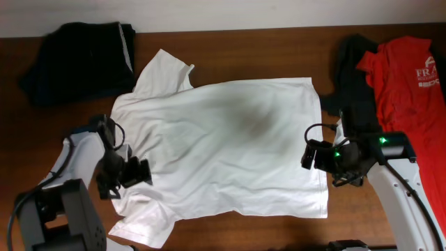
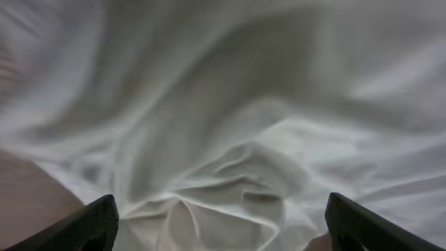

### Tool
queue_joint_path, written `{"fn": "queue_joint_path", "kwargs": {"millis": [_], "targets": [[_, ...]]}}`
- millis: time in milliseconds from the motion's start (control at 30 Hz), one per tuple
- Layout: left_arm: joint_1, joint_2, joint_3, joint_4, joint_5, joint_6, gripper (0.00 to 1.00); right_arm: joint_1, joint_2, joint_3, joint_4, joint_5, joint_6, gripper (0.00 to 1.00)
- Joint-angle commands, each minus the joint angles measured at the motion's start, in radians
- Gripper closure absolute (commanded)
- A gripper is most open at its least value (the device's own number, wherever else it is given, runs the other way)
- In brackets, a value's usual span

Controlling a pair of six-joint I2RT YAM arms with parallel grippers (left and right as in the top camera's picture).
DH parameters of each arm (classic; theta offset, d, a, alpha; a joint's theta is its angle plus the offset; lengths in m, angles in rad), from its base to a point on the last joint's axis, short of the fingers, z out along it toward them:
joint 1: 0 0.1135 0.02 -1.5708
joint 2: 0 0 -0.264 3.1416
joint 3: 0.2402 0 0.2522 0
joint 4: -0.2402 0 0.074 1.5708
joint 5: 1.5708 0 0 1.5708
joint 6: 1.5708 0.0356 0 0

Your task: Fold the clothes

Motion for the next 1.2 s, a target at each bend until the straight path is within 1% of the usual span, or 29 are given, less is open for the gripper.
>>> {"fn": "queue_joint_path", "kwargs": {"millis": [0,33,100,167,267,300,333,367,400,433,467,500,533,667,700,767,867,900,967,1067,1167], "targets": [[-0.008,0.009,-0.055,0.003,-0.022,-0.006,0.06,0.001,-0.006,-0.005,0.006,-0.009,0.012,0.01],[-0.009,0.009,-0.066,0.007,-0.019,-0.018,0.07,0.001,-0.006,-0.005,0.006,-0.009,0.012,0.01],[-0.009,0.009,-0.09,0.024,-0.018,-0.039,0.16,0.001,-0.006,-0.005,0.006,-0.009,0.012,0.01],[-0.009,0.009,-0.12,0.05,-0.019,-0.054,0.2,0.0,-0.006,-0.005,0.006,-0.009,0.012,0.01],[-0.007,0.009,-0.184,0.136,-0.029,-0.08,0.23,0.001,0.001,-0.005,0.007,-0.008,0.013,0.01],[-0.008,0.009,-0.188,0.155,-0.029,-0.08,0.27,0.0,0.003,-0.005,0.008,-0.008,0.013,0.01],[-0.008,0.009,-0.188,0.162,-0.029,-0.08,0.28,0.0,0.005,-0.005,0.008,-0.008,0.013,0.01],[-0.008,0.009,-0.188,0.173,-0.029,-0.08,0.4,0.0,0.006,-0.005,0.008,-0.008,0.013,0.02],[-0.008,0.009,-0.188,0.179,-0.029,-0.08,0.49,0.0,0.006,-0.005,0.008,0.002,0.029,0.01],[-0.008,0.009,-0.188,0.183,-0.029,-0.08,0.7,0.0,0.006,-0.005,0.004,0.037,0.058,0.01],[-0.008,0.009,-0.188,0.185,-0.029,-0.08,0.83,-0.002,0.006,-0.005,-0.006,0.093,0.085,0.01],[-0.008,0.009,-0.188,0.185,-0.029,-0.08,0.95,-0.011,0.006,-0.005,-0.027,0.16,0.142,0.01],[-0.008,0.009,-0.188,0.185,-0.029,-0.08,0.99,-0.036,0.006,-0.005,-0.047,0.196,0.184,0.01],[-0.008,0.009,-0.188,0.19,-0.029,-0.08,0.99,-0.113,0.008,-0.029,-0.048,0.19,0.177,0.01],[-0.008,0.009,-0.188,0.194,-0.029,-0.08,0.99,-0.126,0.008,-0.044,-0.047,0.157,0.151,0.01],[-0.008,0.009,-0.188,0.213,-0.026,-0.08,0.99,-0.135,0.011,-0.117,-0.042,0.019,0.088,0.01],[-0.008,0.009,-0.188,0.228,0.022,-0.08,0.99,-0.135,0.011,-0.208,-0.023,-0.011,0.089,0.0],[-0.008,0.009,-0.188,0.23,0.039,-0.08,0.99,-0.135,0.011,-0.254,0.0,-0.034,0.09,0.1],[-0.008,0.009,-0.188,0.236,0.054,-0.08,0.99,-0.135,0.011,-0.317,0.042,-0.081,0.097,0.18],[-0.008,0.009,-0.188,0.246,0.054,-0.08,0.99,-0.136,0.011,-0.415,0.137,-0.083,0.15,0.17],[-0.008,0.009,-0.188,0.246,0.054,-0.08,0.99,-0.136,0.011,-0.466,0.208,-0.044,0.227,0.16]]}}
